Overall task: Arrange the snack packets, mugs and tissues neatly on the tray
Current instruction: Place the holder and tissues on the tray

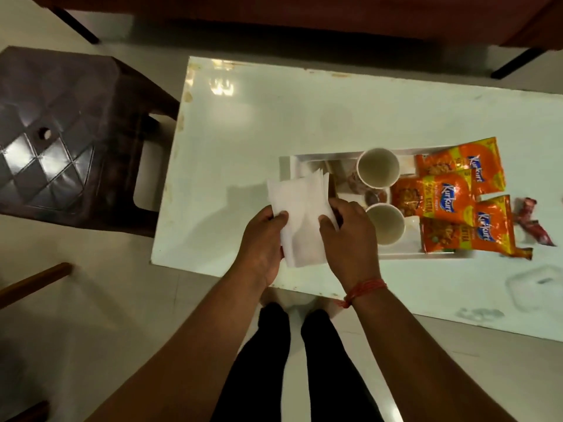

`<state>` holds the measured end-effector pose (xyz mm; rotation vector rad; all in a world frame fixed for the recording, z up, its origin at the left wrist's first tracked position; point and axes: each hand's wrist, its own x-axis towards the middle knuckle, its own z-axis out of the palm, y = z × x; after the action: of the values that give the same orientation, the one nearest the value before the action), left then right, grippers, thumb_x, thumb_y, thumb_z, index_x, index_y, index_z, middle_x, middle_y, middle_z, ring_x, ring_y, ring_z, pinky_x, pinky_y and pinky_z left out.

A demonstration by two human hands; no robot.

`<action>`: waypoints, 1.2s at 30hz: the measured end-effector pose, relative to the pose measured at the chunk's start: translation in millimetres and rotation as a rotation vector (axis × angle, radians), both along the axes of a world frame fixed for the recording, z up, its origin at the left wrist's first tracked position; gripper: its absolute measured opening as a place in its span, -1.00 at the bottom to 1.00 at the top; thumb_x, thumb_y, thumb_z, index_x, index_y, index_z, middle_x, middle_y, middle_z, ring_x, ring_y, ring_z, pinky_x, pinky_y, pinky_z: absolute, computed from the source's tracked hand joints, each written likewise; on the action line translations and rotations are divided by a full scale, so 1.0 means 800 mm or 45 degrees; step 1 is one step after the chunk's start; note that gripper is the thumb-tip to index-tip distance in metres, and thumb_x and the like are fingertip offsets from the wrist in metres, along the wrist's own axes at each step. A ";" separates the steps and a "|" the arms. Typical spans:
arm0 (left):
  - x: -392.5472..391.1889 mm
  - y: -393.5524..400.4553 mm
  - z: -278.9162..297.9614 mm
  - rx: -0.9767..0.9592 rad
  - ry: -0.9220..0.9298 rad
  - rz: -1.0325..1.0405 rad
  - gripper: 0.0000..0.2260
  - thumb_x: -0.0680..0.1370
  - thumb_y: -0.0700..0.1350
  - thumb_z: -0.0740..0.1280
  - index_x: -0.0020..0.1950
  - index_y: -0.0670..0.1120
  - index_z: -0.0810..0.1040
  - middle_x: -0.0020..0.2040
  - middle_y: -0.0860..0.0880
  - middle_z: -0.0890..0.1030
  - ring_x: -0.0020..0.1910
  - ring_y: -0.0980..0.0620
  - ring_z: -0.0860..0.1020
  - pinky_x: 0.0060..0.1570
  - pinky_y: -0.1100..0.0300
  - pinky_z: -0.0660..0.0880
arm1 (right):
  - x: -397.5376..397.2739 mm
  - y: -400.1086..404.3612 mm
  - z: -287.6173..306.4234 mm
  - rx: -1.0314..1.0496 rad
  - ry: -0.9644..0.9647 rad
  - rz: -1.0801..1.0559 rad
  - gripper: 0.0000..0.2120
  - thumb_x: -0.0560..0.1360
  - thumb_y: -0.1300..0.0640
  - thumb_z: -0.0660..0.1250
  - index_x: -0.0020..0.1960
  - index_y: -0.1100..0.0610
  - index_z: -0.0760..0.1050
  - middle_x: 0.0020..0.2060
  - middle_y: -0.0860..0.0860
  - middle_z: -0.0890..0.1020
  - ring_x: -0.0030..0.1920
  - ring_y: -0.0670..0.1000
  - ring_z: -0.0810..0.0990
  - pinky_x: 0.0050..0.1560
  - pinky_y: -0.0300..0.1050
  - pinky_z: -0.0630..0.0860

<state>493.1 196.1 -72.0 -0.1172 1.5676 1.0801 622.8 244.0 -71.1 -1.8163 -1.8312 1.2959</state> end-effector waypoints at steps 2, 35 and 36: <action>0.011 0.002 -0.002 -0.043 0.024 -0.019 -0.81 0.62 -0.20 0.24 0.13 -0.05 0.62 0.10 -0.06 0.69 0.10 -0.11 0.64 0.12 -0.07 0.57 | 0.001 -0.010 0.001 0.049 0.010 -0.013 -0.68 0.56 0.14 0.31 0.31 0.03 0.50 0.17 -0.02 0.55 0.15 -0.02 0.53 0.16 -0.19 0.41; 0.001 0.082 -0.025 0.089 0.995 -0.570 -0.56 0.51 -0.10 0.41 0.36 0.04 0.39 0.27 0.04 0.54 0.17 0.04 0.53 0.13 0.26 0.48 | 0.011 -0.044 -0.031 -1.229 1.173 -0.907 -0.91 0.54 0.20 0.37 0.03 0.20 0.56 -0.12 0.14 0.62 -0.24 0.05 0.62 -0.28 -0.14 0.58; 0.000 0.091 -0.029 0.118 1.077 -0.682 -0.57 0.52 -0.11 0.40 0.36 0.04 0.40 0.29 0.04 0.54 0.20 0.05 0.51 0.12 0.35 0.42 | 0.012 -0.044 -0.034 -1.270 1.196 -0.971 -0.94 0.54 0.20 0.37 -0.01 0.18 0.55 -0.18 0.12 0.61 -0.27 0.04 0.61 -0.29 -0.14 0.58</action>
<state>493.3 269.2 -95.2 0.8810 2.1032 0.7907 632.4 209.0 -98.0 -1.4505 0.0623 2.2527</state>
